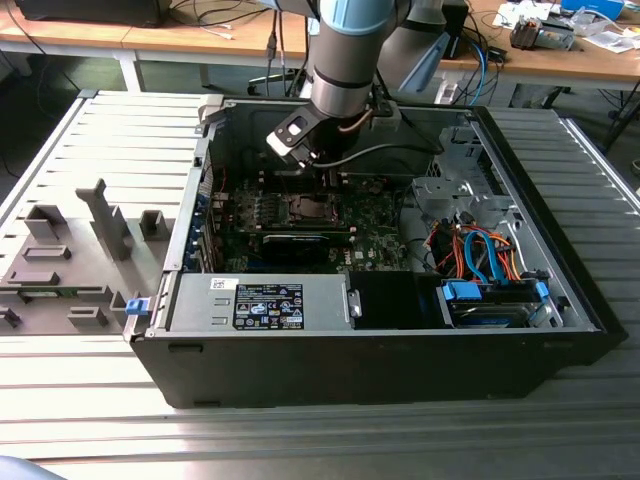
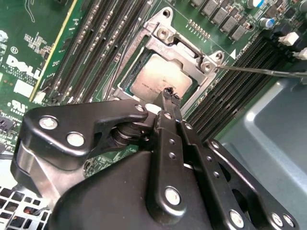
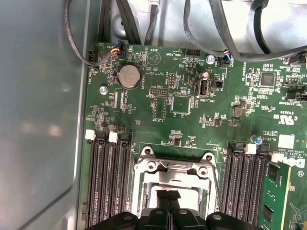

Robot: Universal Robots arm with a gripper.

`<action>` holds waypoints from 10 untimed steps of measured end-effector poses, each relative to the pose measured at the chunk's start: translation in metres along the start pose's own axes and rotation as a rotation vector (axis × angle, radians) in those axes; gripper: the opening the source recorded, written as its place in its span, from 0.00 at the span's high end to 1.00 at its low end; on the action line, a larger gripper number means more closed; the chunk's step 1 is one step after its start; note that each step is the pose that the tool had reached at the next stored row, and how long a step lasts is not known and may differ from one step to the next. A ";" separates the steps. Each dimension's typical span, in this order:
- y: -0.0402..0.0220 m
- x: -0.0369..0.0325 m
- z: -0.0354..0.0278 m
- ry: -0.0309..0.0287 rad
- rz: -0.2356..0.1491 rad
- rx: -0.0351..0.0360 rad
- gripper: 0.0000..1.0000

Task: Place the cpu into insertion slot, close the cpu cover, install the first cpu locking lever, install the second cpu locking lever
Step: 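Close the cpu cover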

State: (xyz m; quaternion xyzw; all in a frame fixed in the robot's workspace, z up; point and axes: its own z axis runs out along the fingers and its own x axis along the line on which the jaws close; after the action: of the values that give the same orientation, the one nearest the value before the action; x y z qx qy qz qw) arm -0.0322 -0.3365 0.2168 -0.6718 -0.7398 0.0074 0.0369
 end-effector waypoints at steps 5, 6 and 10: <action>-0.0079 0.0007 0.0005 0.0004 0.000 -0.0014 0.89; -0.0094 0.0008 0.0006 0.0004 0.000 -0.0015 0.89; -0.0150 0.0013 0.0010 0.0003 0.000 -0.0020 0.89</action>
State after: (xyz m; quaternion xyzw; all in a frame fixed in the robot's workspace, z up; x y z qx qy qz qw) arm -0.0473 -0.3365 0.2168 -0.6718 -0.7398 0.0065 0.0364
